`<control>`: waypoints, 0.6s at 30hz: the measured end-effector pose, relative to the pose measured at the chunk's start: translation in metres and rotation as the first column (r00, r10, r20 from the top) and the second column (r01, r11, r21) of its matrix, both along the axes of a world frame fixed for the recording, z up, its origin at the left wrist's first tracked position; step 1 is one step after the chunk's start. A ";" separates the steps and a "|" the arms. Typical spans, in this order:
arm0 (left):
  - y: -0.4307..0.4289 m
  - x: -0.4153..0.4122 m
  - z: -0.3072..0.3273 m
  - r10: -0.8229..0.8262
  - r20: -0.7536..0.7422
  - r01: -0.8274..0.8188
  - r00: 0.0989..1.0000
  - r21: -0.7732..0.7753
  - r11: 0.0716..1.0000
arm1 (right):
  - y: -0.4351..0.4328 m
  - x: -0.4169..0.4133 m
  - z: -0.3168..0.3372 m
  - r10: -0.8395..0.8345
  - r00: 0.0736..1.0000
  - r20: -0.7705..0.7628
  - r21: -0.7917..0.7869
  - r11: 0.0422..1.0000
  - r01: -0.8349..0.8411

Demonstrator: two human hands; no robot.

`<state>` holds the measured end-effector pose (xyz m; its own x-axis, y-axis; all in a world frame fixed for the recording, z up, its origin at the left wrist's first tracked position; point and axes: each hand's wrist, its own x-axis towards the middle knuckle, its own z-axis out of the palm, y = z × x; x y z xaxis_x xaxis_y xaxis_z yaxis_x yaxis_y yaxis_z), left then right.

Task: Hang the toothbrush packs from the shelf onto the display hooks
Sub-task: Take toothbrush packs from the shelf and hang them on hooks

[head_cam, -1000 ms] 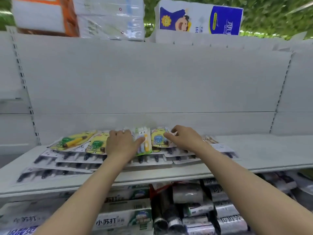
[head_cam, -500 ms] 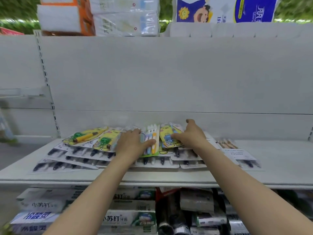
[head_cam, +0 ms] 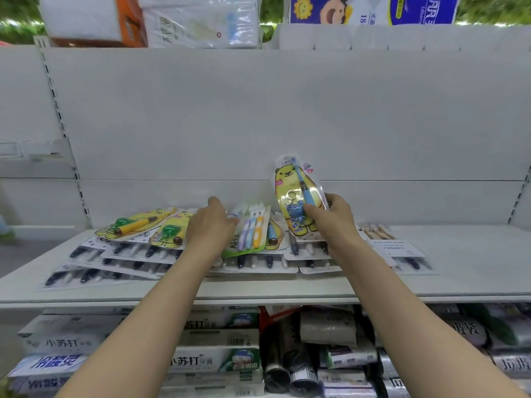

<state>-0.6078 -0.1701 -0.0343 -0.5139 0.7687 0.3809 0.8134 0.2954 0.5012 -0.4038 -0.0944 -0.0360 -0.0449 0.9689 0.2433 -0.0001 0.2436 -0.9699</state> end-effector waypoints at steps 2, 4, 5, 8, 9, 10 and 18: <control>-0.002 -0.001 0.003 0.020 0.070 -0.022 0.997 0.029 0.999 | -0.006 0.005 0.003 0.016 0.999 -0.041 0.033 0.999 -0.014; -0.006 0.000 0.006 0.033 0.130 -0.040 0.991 0.054 0.998 | -0.013 0.007 0.006 0.026 0.997 -0.069 0.070 0.997 -0.021; -0.008 -0.001 0.006 0.033 0.158 -0.044 0.987 0.065 0.997 | -0.016 0.008 0.007 0.032 0.996 -0.078 0.082 0.996 -0.026; -0.011 -0.004 0.005 -0.012 0.271 -0.024 0.963 0.129 0.991 | -0.025 0.007 0.008 0.037 0.994 -0.106 0.105 0.994 -0.025; -0.013 -0.005 0.005 -0.037 0.315 -0.017 0.948 0.167 0.986 | -0.027 0.008 0.007 0.041 0.992 -0.123 0.109 0.994 -0.028; -0.015 -0.005 0.005 -0.070 0.365 -0.010 0.928 0.213 0.977 | -0.029 0.008 0.006 0.046 0.988 -0.146 0.110 0.993 -0.030; -0.041 0.012 0.002 -0.486 0.825 -0.001 0.289 0.508 0.862 | -0.049 0.010 -0.002 0.125 0.951 -0.281 0.126 0.988 -0.093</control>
